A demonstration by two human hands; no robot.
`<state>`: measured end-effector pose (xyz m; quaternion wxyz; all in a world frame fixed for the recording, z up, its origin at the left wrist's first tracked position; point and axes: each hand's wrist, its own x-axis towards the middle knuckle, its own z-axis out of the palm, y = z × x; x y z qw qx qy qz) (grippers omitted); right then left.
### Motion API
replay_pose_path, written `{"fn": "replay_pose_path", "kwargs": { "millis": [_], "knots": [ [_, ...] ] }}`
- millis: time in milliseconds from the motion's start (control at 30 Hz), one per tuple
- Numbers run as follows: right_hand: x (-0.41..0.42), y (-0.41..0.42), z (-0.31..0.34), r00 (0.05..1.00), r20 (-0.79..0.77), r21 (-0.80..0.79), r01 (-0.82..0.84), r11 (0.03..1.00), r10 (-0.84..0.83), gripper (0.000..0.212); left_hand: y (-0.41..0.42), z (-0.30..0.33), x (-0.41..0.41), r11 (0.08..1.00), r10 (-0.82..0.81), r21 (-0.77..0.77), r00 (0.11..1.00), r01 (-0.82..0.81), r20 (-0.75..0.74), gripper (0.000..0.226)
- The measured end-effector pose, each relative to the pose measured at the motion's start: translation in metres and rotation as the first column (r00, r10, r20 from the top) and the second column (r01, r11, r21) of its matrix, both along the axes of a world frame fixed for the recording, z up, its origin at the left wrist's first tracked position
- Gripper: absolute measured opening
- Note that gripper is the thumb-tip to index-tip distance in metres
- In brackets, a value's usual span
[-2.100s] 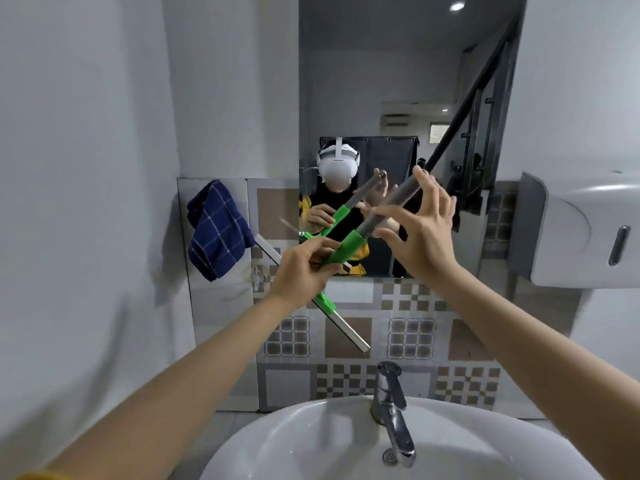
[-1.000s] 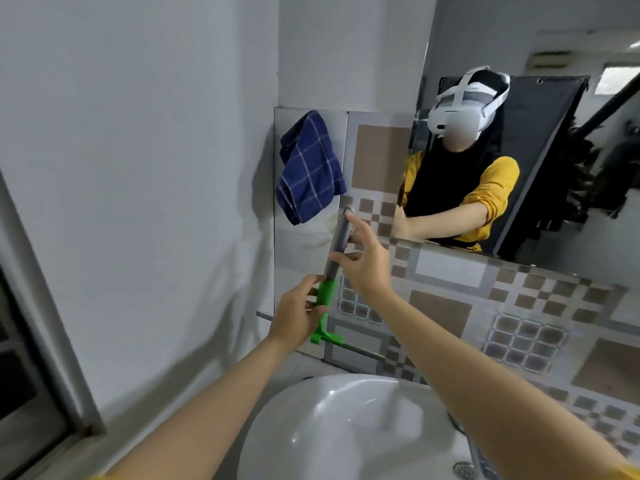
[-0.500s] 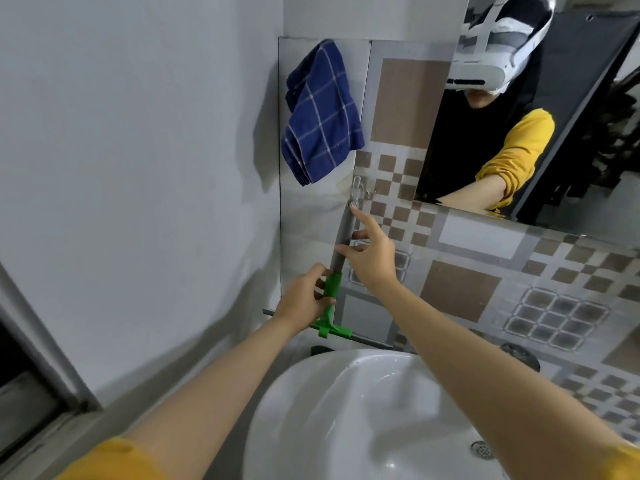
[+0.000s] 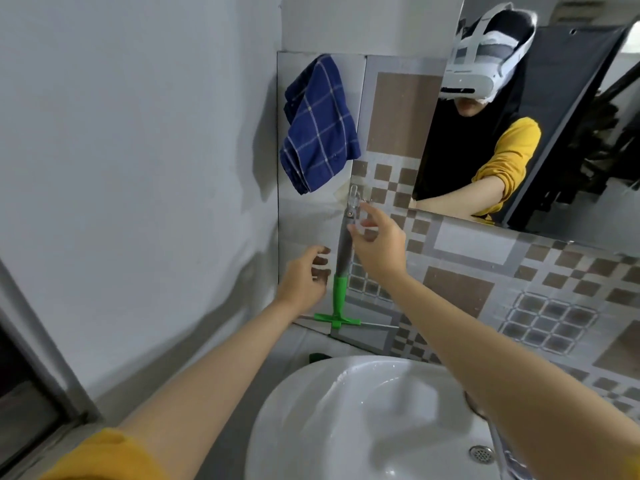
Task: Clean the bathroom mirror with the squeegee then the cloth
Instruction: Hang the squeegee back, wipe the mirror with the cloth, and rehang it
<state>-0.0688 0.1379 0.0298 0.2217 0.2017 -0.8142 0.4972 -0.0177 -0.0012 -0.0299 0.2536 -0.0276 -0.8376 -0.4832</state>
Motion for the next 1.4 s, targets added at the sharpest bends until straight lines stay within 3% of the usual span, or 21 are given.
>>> {"fn": "replay_pose_path", "kwargs": {
  "millis": [67,167,267,367,500,600,733,1033,1200,1300,1400],
  "knots": [
    [-0.005,-0.002,0.025,0.995,-0.094,-0.037,0.039,0.999,-0.042,0.039,-0.007,0.029,-0.005,0.993,0.117,0.015,0.973,-0.117,-0.199,0.021],
    [-0.01,-0.008,0.077,0.975,-0.221,-0.075,0.006,0.997,-0.022,0.033,-0.018,0.093,-0.008,0.96,0.268,0.078,0.801,-0.269,-0.536,0.015],
    [-0.016,-0.02,0.124,0.955,-0.295,-0.053,-0.043,0.998,0.026,0.034,-0.03,0.156,-0.016,0.956,0.285,0.128,0.723,-0.265,-0.629,0.018],
    [-0.024,-0.035,0.156,0.959,-0.277,-0.004,-0.06,0.998,0.057,0.036,-0.047,0.204,-0.037,0.97,0.239,0.109,0.798,-0.215,-0.553,0.024],
    [-0.036,-0.047,0.177,0.976,-0.21,0.014,-0.06,0.998,0.062,0.038,-0.066,0.238,-0.067,0.984,0.131,-0.058,0.913,-0.166,-0.387,0.029],
    [-0.041,-0.055,0.181,0.98,-0.191,0.064,-0.043,0.997,0.054,0.039,-0.077,0.246,-0.083,0.995,0.059,-0.054,0.951,-0.079,-0.304,0.033],
    [-0.042,-0.063,0.186,0.971,-0.235,0.07,-0.013,0.997,0.029,0.029,-0.084,0.25,-0.091,0.999,0.048,0.026,0.957,-0.042,-0.288,0.03],
    [-0.012,-0.044,0.237,0.908,-0.418,-0.003,-0.012,1.0,0.009,0.024,-0.075,0.291,-0.041,0.99,0.126,0.114,0.861,-0.08,-0.493,0.025],
    [0.024,-0.026,0.259,0.889,-0.458,0.045,0.002,0.999,0.019,0.021,-0.053,0.315,0.0,0.987,-0.133,0.027,0.89,0.161,-0.437,0.02],
    [0.04,-0.009,0.26,0.901,-0.435,0.037,0.008,0.999,0.008,0.017,-0.037,0.319,0.015,0.92,-0.35,0.083,0.897,0.384,-0.271,0.016],
    [0.053,0.015,0.256,0.903,-0.427,0.004,0.041,0.999,-0.035,0.015,-0.021,0.327,0.033,0.894,-0.431,0.09,0.898,0.438,-0.091,0.062]
  ]
}}
